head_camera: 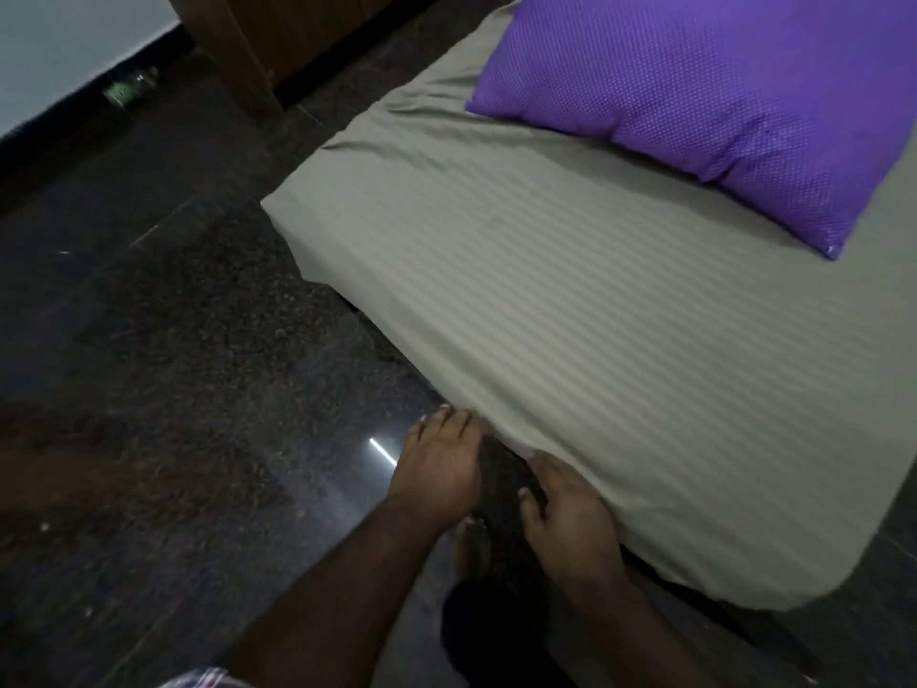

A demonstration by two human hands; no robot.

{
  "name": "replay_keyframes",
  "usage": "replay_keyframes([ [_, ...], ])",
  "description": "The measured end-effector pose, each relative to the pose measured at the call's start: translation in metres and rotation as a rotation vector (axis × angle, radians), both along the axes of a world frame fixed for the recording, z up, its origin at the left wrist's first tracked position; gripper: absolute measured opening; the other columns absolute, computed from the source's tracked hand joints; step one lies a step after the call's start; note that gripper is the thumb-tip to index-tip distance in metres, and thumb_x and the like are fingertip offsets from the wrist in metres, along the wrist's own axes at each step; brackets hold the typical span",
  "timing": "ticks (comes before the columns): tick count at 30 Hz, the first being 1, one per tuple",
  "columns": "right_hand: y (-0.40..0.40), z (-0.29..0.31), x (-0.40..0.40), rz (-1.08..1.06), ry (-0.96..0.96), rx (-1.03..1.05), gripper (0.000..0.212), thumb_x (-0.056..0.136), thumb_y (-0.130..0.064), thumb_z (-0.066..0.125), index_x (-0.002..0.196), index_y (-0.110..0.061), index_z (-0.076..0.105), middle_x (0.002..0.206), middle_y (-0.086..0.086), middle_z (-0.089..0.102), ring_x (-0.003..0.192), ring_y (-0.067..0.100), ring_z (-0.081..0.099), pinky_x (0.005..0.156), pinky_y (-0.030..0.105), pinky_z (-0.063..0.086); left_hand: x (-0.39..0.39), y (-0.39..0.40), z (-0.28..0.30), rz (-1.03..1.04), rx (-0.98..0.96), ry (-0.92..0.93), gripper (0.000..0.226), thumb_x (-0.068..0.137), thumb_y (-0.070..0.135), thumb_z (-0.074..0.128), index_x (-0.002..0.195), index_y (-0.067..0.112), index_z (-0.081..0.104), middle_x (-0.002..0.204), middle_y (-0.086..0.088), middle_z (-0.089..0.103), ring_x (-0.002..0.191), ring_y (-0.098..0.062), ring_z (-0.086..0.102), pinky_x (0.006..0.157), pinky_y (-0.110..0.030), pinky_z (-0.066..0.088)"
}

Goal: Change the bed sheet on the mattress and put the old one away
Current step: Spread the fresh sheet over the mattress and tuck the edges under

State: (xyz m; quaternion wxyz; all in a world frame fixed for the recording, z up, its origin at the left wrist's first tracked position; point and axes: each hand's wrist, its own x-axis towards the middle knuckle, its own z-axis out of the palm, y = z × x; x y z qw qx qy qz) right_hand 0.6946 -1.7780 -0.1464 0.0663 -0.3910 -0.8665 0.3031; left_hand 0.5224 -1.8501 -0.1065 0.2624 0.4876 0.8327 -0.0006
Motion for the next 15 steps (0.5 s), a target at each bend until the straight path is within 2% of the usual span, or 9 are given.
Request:
replay_keyframes([
  [3, 0.007, -0.004, -0.024, -0.111, -0.027, 0.020, 0.046, 0.090, -0.030, 0.052, 0.122, -0.004, 0.069, 0.123, 0.012, 0.070, 0.114, 0.025, 0.065, 0.107, 0.026, 0.037, -0.039, 0.015, -0.010, -0.080, 0.016, -0.011, 0.068, 0.081, 0.030, 0.037, 0.147, 0.016, 0.046, 0.154, -0.005, 0.044, 0.145, -0.029, 0.036, 0.120, -0.047, 0.026],
  [5, 0.012, 0.001, -0.035, -0.164, -0.100, 0.010, 0.048, 0.092, -0.039, 0.053, 0.126, -0.008, 0.067, 0.123, 0.009, 0.070, 0.112, 0.024, 0.066, 0.101, 0.028, 0.043, -0.060, 0.023, -0.020, -0.160, 0.083, 0.032, 0.063, 0.078, 0.030, 0.044, 0.139, 0.015, 0.055, 0.146, -0.008, 0.052, 0.137, -0.032, 0.046, 0.112, -0.052, 0.038],
  [7, 0.013, 0.007, -0.047, -0.172, -0.185, 0.010, 0.051, 0.093, -0.047, 0.054, 0.127, -0.011, 0.066, 0.121, 0.007, 0.071, 0.110, 0.024, 0.067, 0.093, 0.030, 0.050, -0.086, 0.033, -0.027, -0.222, 0.129, 0.058, 0.060, 0.076, 0.034, 0.042, 0.130, 0.016, 0.061, 0.137, -0.008, 0.058, 0.129, -0.032, 0.054, 0.103, -0.054, 0.045],
  [11, 0.007, 0.012, -0.063, -0.195, -0.430, 0.019, 0.069, 0.089, -0.062, 0.044, 0.135, -0.013, 0.059, 0.130, 0.008, 0.065, 0.117, 0.028, 0.062, 0.095, 0.043, 0.051, -0.130, 0.052, -0.028, -0.411, 0.145, 0.085, 0.056, 0.079, 0.041, 0.039, 0.124, 0.019, 0.065, 0.124, 0.000, 0.065, 0.116, -0.026, 0.060, 0.107, -0.053, 0.041],
  [13, 0.007, 0.011, -0.079, -0.239, -0.517, -0.005, 0.068, 0.088, -0.064, 0.041, 0.126, -0.013, 0.062, 0.123, 0.009, 0.067, 0.113, 0.030, 0.063, 0.090, 0.046, 0.050, -0.144, 0.057, -0.028, -0.504, 0.109, 0.077, 0.055, 0.081, 0.039, 0.038, 0.125, 0.020, 0.065, 0.124, 0.000, 0.065, 0.115, -0.027, 0.060, 0.108, -0.051, 0.041],
  [15, 0.020, 0.011, -0.095, -0.333, -0.544, -0.077, 0.057, 0.092, -0.064, 0.038, 0.106, -0.015, 0.064, 0.109, 0.010, 0.070, 0.105, 0.032, 0.065, 0.086, 0.044, 0.050, -0.149, 0.064, -0.026, -0.539, 0.073, 0.044, 0.056, 0.081, 0.039, 0.037, 0.128, 0.022, 0.063, 0.127, 0.001, 0.064, 0.117, -0.026, 0.059, 0.110, -0.050, 0.039],
])
